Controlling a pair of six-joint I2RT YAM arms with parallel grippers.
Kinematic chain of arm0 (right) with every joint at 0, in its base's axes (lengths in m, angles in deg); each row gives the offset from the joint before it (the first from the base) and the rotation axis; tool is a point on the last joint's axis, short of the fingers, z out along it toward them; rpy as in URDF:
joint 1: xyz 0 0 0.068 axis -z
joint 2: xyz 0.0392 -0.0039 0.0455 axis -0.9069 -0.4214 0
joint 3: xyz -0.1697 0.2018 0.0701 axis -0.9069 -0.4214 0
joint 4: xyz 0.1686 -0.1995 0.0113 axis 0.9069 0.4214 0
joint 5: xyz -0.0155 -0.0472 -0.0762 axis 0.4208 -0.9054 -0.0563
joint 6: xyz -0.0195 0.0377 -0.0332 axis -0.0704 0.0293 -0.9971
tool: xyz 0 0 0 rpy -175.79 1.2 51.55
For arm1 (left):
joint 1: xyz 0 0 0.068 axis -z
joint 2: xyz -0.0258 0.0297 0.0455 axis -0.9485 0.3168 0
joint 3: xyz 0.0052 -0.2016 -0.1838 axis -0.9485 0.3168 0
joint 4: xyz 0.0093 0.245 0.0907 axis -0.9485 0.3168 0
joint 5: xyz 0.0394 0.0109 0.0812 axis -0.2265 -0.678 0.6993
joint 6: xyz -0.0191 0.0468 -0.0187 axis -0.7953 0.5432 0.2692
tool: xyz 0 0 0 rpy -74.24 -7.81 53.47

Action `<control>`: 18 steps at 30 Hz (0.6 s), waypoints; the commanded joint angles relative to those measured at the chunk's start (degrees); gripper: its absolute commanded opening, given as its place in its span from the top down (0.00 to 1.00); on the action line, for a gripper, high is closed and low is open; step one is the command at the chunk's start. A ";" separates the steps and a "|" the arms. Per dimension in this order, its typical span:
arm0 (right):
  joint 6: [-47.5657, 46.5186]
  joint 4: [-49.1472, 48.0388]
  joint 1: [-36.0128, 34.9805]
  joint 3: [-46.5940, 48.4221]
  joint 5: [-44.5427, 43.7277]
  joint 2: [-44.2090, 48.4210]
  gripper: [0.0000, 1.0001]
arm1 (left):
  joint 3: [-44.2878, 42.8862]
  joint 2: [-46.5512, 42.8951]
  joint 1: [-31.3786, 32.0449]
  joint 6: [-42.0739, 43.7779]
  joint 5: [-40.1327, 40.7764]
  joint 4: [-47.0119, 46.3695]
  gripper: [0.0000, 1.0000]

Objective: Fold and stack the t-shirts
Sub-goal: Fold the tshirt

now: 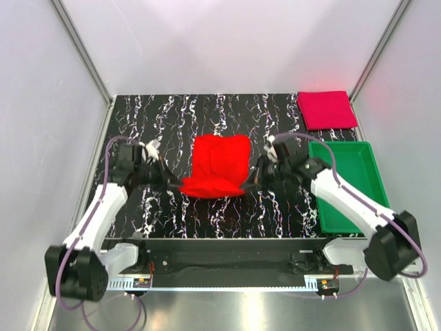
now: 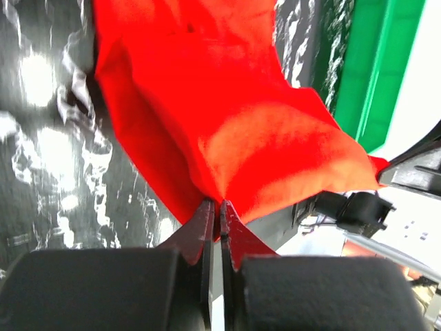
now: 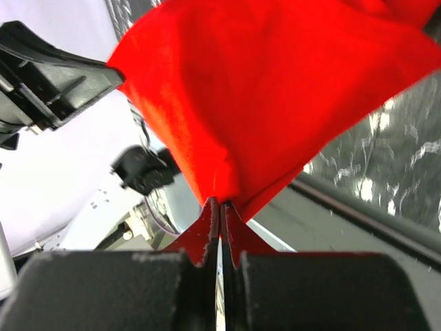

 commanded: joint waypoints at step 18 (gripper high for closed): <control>11.23 -10.34 -9.01 -28.93 7.15 8.16 0.73 | 15.36 -22.68 5.49 -6.31 11.93 18.81 0.55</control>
